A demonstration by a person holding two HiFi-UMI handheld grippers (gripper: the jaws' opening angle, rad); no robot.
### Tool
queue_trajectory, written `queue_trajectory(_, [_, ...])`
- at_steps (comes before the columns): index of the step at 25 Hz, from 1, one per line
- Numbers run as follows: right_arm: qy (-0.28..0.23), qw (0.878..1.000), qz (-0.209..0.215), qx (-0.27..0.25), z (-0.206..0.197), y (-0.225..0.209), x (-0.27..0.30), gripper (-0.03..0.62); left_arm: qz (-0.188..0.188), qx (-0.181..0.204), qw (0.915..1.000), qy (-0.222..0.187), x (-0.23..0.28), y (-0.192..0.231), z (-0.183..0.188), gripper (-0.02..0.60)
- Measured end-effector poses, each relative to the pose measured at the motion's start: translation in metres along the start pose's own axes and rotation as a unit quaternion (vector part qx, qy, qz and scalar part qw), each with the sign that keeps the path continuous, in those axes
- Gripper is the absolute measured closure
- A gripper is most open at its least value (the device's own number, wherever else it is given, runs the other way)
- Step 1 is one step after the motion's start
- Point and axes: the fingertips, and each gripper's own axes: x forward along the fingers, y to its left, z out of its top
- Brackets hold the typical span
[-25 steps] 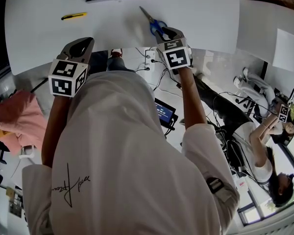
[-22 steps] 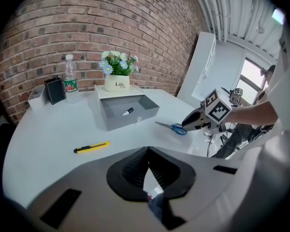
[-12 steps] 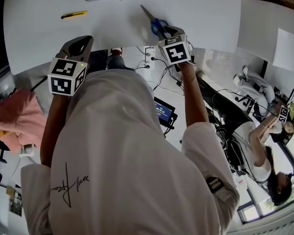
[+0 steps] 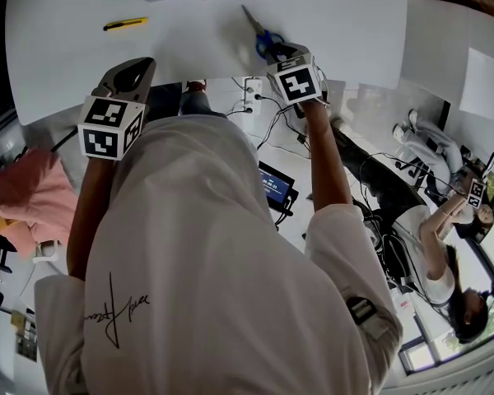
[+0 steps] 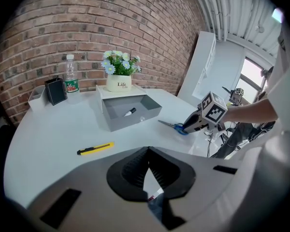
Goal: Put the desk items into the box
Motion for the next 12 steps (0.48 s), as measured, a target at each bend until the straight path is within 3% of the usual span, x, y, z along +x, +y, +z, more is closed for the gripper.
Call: queue_trajectory(12, [0.004, 1.0, 0.001, 0.027, -0.0002, 0.0015, -0.0021, 0.503, -0.001, -0.002, 1.0, 0.002, -0.0004, 0.0013, 0.0016, 0.575])
